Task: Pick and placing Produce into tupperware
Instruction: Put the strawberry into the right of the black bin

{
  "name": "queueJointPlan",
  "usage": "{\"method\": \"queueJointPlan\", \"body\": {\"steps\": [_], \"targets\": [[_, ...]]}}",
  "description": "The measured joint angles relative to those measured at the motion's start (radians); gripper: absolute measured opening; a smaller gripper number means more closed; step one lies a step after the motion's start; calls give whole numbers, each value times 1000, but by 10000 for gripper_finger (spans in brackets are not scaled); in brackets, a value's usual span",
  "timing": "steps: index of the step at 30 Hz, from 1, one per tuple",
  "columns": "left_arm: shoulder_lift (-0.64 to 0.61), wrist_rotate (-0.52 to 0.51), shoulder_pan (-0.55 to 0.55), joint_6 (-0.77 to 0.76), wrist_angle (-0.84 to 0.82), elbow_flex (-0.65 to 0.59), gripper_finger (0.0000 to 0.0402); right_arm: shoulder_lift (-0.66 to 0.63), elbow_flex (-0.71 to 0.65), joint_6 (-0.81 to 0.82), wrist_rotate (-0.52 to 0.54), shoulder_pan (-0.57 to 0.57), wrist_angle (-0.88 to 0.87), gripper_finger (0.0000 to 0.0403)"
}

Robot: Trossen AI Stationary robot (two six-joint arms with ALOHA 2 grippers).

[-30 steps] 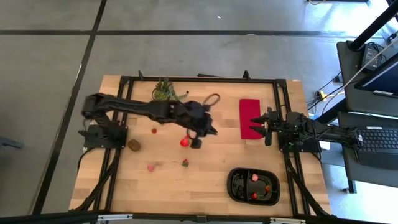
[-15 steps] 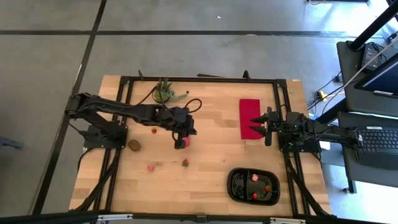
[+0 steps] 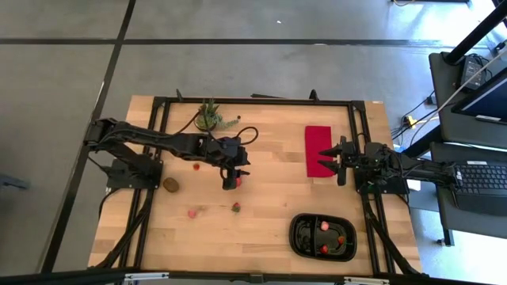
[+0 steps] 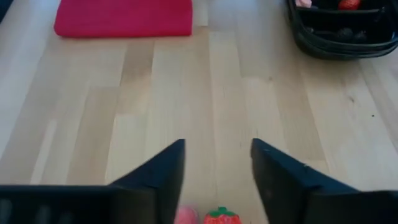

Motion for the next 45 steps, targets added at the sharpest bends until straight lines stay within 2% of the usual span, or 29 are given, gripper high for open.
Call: {"method": "queueJointPlan", "body": {"steps": [5, 9, 15, 20, 28, 32, 38, 40, 45], "targets": [[0, -2, 0, 0, -3, 0, 255, 0, 0, -25, 0, 0, 0, 184], [0, -3, -3, -7, -6, 0, 283, 0, 0, -24, 0, 0, 0, 184], [0, -3, -46, -66, -53, 0, 282, 0, 0, -24, 0, 0, 0, 184], [1, -17, -148, -60, -159, 0, 281, 0, 0, -28, 0, 0, 0, 184], [41, -64, -285, -17, -138, 1, 280, 0, 0, -22, 0, 0, 0, 184], [89, -85, -321, 50, -141, 0, 280, 0, 0, -20, 0, 0, 0, 184], [159, -78, -355, 58, -137, 0, 280, 0, 0, -18, 0, 0, -1, 184], [168, -78, -359, 126, -137, 0, 280, 0, 0, -17, 0, 0, -1, 184], [168, -85, -358, 404, -139, 0, 280, 0, 0, -16, 0, 0, 0, 184]]}}
